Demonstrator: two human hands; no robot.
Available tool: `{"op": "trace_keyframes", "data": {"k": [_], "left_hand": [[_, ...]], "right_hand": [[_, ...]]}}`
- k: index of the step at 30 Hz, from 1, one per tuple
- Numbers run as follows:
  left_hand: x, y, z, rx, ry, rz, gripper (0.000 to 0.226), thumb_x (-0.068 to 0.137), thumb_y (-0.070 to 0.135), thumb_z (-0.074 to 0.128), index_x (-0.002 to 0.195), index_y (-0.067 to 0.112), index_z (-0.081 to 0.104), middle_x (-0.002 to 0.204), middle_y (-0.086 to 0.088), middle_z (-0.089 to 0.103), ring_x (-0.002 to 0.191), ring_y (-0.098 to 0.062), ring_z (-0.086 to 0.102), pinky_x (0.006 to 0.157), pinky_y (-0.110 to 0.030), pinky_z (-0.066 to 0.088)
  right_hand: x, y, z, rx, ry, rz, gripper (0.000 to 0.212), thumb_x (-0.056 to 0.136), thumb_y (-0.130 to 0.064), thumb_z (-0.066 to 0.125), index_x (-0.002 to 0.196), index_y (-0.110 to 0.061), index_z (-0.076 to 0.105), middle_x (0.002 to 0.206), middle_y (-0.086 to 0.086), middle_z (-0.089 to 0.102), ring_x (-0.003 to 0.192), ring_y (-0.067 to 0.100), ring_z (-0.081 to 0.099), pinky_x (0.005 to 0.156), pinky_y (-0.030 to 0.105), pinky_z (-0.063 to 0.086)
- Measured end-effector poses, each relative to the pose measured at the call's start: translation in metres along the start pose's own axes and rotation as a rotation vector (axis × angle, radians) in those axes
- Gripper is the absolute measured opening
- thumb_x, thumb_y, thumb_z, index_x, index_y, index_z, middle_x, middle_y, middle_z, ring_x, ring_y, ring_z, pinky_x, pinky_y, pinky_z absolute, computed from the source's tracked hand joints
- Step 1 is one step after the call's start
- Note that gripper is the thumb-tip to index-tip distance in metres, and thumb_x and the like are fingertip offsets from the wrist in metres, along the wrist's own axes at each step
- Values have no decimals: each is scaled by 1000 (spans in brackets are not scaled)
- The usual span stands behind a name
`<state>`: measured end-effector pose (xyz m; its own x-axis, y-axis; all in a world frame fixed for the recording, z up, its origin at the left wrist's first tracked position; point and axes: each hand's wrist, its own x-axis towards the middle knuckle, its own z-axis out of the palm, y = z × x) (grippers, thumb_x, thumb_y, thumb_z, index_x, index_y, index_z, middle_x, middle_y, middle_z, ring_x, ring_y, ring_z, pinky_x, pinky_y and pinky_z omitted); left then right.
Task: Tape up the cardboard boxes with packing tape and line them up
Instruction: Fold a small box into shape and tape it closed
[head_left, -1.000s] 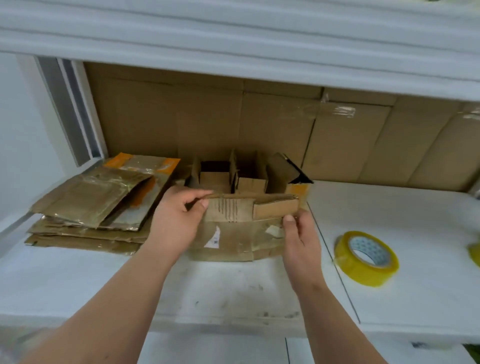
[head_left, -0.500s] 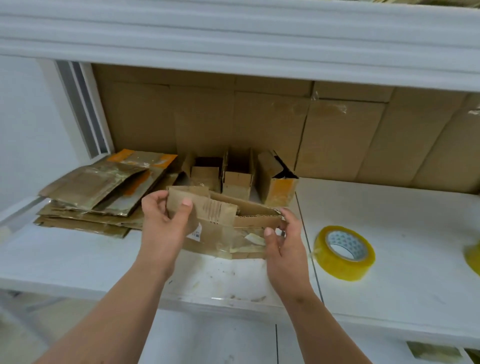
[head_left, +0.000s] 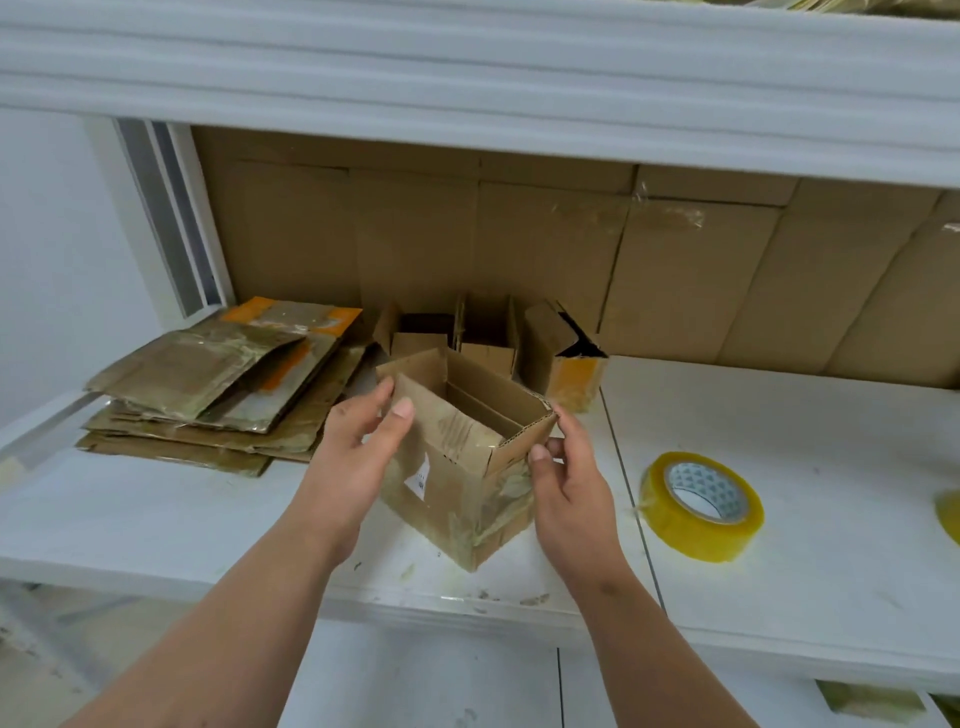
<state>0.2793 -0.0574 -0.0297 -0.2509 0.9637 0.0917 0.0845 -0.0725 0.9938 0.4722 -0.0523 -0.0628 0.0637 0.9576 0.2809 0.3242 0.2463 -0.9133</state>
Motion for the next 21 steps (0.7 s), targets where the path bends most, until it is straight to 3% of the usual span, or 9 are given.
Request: {"op": "trace_keyframes", "data": {"k": [3, 6, 10, 13, 15, 17, 21], "left_hand": [[4, 2, -5, 36, -104, 17, 60, 85, 55, 59, 141, 43, 41, 140, 15, 47, 128, -9, 47, 112, -40, 38], [16, 3, -9, 45, -90, 9, 64, 92, 44, 61, 148, 35, 31, 133, 12, 51, 125, -11, 48, 106, -34, 38], [23, -2, -8, 139, -69, 70, 36, 98, 32, 57, 130, 47, 45, 118, 14, 58, 117, -12, 54, 96, -32, 41], [21, -2, -10, 231, -106, 163, 61, 96, 41, 57, 145, 56, 24, 127, 6, 51, 116, -13, 54, 95, -30, 44], [26, 1, -14, 430, -184, 212, 64, 93, 55, 53, 143, 65, 16, 129, 4, 45, 113, -13, 54, 95, -34, 47], [28, 5, -16, 602, -242, 216, 52, 92, 59, 49, 140, 61, 30, 125, 4, 40, 110, -11, 53, 91, -32, 47], [26, 15, -19, 537, -232, 192, 26, 94, 59, 42, 106, 41, 56, 114, 6, 52, 97, -5, 55, 73, -24, 41]], "right_hand": [[-1, 0, 3, 6, -3, 14, 49, 104, -29, 42, 148, -46, 28, 120, -6, 60, 114, 12, 60, 97, 36, 54], [0, 0, 4, 11, 29, 32, 51, 104, -30, 42, 147, -49, 25, 116, -7, 60, 108, 10, 61, 93, 32, 56], [3, 4, 7, 5, 183, 3, 44, 102, -22, 48, 132, -49, 32, 128, -9, 49, 110, 11, 62, 90, 32, 56], [0, 7, 12, -50, 183, -75, 36, 103, -18, 45, 125, -45, 39, 131, -8, 46, 110, 8, 60, 90, 30, 55], [0, 5, 12, -71, 164, -101, 32, 105, -21, 40, 130, -41, 44, 132, -11, 47, 117, -1, 52, 93, 21, 49], [0, 2, 11, -62, 150, -85, 33, 106, -29, 35, 136, -41, 45, 134, -17, 49, 122, -12, 44, 94, 8, 39], [-1, 3, 8, 14, 96, -57, 53, 99, -53, 28, 147, -36, 42, 140, -22, 47, 128, -16, 38, 96, 1, 32]]}}
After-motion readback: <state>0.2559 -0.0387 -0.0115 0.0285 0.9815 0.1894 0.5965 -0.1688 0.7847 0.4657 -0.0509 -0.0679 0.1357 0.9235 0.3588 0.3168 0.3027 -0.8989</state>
